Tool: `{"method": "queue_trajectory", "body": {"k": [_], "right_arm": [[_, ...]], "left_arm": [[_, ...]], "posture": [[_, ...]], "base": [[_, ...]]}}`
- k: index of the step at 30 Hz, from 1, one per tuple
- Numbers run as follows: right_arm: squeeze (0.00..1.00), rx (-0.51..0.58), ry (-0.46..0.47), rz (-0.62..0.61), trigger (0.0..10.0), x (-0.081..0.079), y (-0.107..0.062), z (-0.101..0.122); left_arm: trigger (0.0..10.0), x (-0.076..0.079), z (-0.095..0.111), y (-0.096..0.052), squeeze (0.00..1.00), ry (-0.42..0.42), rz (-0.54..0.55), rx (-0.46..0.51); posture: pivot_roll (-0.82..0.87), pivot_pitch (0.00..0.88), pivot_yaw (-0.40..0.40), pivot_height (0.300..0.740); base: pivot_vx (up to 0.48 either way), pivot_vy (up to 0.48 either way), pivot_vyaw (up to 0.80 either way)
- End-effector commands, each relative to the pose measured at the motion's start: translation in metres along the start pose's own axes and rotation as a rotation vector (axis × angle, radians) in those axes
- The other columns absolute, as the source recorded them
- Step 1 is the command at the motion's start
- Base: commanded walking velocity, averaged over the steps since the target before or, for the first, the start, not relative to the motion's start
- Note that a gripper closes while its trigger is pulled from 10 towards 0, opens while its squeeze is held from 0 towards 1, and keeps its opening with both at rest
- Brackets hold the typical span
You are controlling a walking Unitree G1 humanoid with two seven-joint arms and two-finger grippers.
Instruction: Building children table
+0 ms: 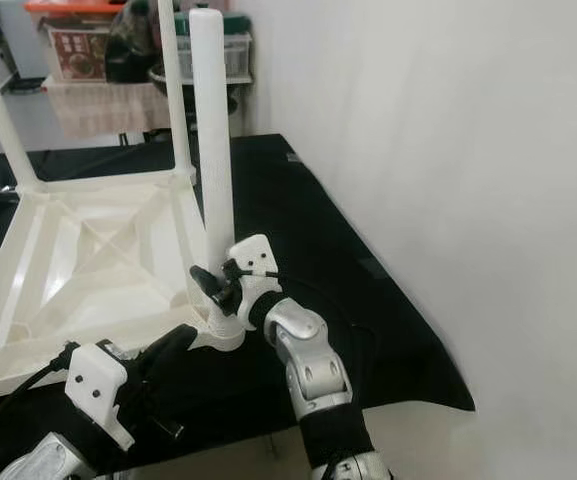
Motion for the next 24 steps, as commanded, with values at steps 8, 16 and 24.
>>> {"method": "queue_trajectory", "body": {"k": [8, 16, 24], "right_arm": [[1.0, -0.052, -0.004, 0.129, 10.0, 0.0, -0.001, 0.009], [0.0, -0.147, -0.16, 0.571, 10.0, 0.014, -0.004, 0.053], [0.0, -0.232, -0.142, 0.661, 10.0, 0.023, 0.001, 0.06]], "left_arm": [[10.0, 0.004, -0.003, 0.001, 0.0, -0.009, -0.01, -0.003], [10.0, 0.006, -0.005, 0.001, 0.0, -0.007, -0.009, -0.004], [10.0, 0.007, -0.005, 0.0, 0.0, -0.006, -0.009, -0.005]], "posture": [[0.04, 0.0, -0.07, 0.74], [0.06, 0.0, -0.074, 0.74], [0.07, 0.0, -0.075, 0.74]], "base": [[0.0, 0.0, 0.0], [0.0, 0.0, 0.0], [0.0, 0.0, 0.0]]}}
Point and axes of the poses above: a point about 5 cm out from each wrist's last joint towards the gripper, its own y axis pointing out of the wrist towards the gripper, its own z axis along the axis of the wrist's last joint, x = y × z, the point moved 2 cm from there along y, pointing out of the wrist towards the gripper, and after that the axes turned 14 degrees about y, right-handed, at the moved point
